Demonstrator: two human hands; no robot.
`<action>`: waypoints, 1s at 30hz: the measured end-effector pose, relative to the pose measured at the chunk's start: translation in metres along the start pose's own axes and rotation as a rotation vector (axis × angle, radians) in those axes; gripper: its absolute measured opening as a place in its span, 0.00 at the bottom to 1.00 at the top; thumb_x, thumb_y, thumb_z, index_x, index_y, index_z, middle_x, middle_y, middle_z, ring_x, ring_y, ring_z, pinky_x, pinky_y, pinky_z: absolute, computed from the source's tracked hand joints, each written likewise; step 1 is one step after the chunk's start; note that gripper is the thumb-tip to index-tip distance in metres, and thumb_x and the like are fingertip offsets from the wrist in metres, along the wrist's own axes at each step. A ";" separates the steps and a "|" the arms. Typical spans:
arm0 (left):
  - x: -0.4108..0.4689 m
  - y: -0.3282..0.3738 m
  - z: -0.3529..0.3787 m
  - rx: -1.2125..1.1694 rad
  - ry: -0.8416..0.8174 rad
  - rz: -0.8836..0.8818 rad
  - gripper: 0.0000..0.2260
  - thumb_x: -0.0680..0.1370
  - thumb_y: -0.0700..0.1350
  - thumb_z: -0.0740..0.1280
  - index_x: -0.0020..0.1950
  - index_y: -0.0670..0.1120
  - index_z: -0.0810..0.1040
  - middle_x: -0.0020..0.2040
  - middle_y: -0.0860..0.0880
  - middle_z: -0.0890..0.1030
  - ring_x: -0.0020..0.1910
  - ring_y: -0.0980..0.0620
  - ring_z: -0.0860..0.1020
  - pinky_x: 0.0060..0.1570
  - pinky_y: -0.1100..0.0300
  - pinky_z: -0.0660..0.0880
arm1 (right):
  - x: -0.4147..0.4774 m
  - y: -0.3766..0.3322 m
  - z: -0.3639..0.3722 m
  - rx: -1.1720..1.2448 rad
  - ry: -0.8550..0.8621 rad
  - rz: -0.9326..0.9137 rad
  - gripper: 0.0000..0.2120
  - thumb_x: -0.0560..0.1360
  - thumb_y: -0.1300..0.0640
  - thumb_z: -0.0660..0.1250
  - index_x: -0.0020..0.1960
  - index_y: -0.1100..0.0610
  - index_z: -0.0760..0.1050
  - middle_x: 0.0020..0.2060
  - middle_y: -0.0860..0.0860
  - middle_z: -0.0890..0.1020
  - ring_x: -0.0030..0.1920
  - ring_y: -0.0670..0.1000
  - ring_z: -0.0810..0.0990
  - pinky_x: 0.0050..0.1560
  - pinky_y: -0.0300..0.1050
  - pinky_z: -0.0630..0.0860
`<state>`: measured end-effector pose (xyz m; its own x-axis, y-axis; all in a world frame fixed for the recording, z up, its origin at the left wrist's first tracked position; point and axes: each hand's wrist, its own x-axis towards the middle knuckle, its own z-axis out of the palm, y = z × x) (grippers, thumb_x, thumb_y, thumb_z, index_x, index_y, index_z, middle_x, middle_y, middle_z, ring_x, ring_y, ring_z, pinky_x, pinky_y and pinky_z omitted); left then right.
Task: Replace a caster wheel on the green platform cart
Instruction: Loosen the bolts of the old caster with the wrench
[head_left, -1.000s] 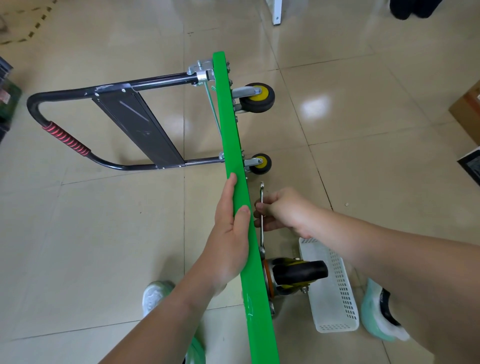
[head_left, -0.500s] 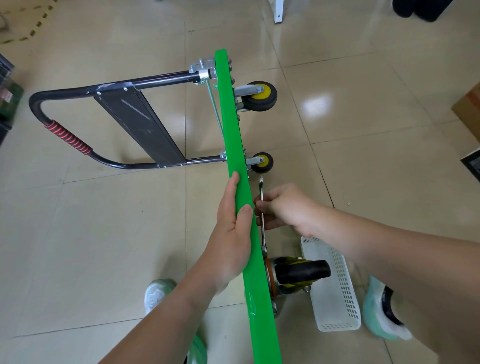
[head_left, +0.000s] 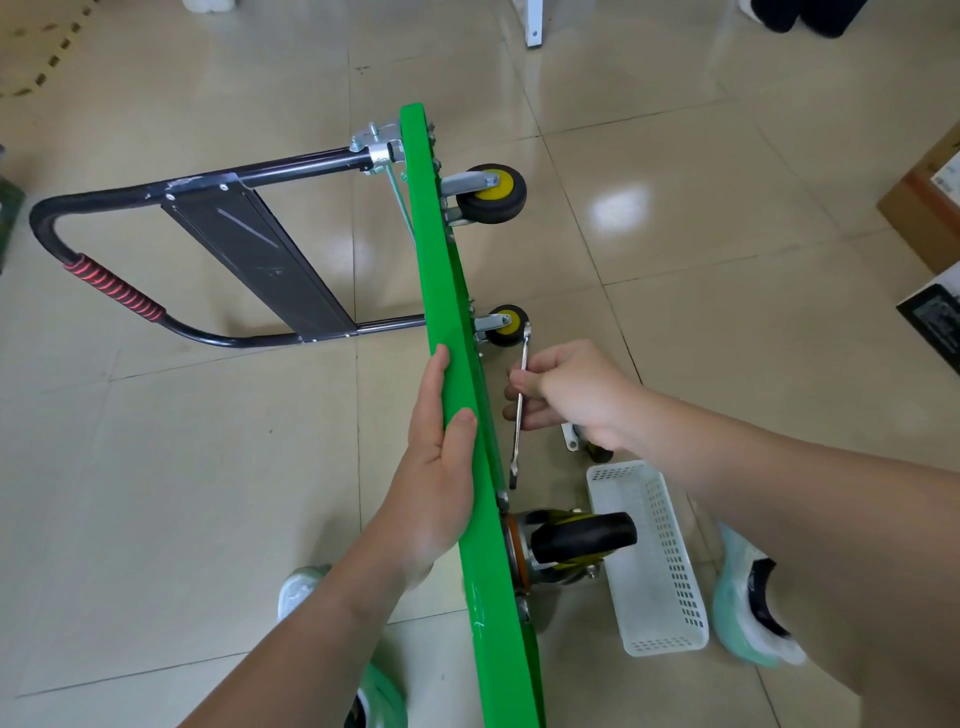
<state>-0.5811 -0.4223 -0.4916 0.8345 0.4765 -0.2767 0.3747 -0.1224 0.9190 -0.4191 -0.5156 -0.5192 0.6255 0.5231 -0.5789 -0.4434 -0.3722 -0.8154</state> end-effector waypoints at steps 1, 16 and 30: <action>0.000 0.000 0.000 -0.003 0.001 -0.002 0.25 0.89 0.47 0.52 0.81 0.70 0.50 0.81 0.65 0.59 0.78 0.65 0.61 0.80 0.54 0.58 | 0.001 0.003 0.000 0.008 -0.010 0.034 0.05 0.80 0.65 0.66 0.54 0.66 0.77 0.43 0.59 0.83 0.36 0.55 0.86 0.39 0.48 0.85; 0.000 -0.003 -0.001 -0.010 -0.009 -0.020 0.26 0.88 0.46 0.52 0.82 0.68 0.50 0.76 0.71 0.58 0.64 0.87 0.58 0.57 0.87 0.56 | 0.010 0.006 0.016 -0.083 -0.140 0.086 0.09 0.79 0.63 0.69 0.56 0.67 0.79 0.44 0.59 0.85 0.41 0.59 0.86 0.50 0.56 0.84; 0.002 -0.004 -0.002 -0.011 -0.006 0.022 0.25 0.87 0.50 0.53 0.80 0.70 0.50 0.82 0.61 0.59 0.79 0.63 0.60 0.81 0.52 0.57 | -0.013 0.012 0.019 -0.123 -0.109 -0.064 0.06 0.80 0.64 0.67 0.52 0.61 0.83 0.41 0.55 0.86 0.38 0.50 0.86 0.46 0.48 0.85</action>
<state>-0.5821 -0.4193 -0.4954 0.8447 0.4688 -0.2581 0.3518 -0.1229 0.9280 -0.4448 -0.5128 -0.5212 0.5733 0.6265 -0.5280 -0.3185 -0.4234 -0.8481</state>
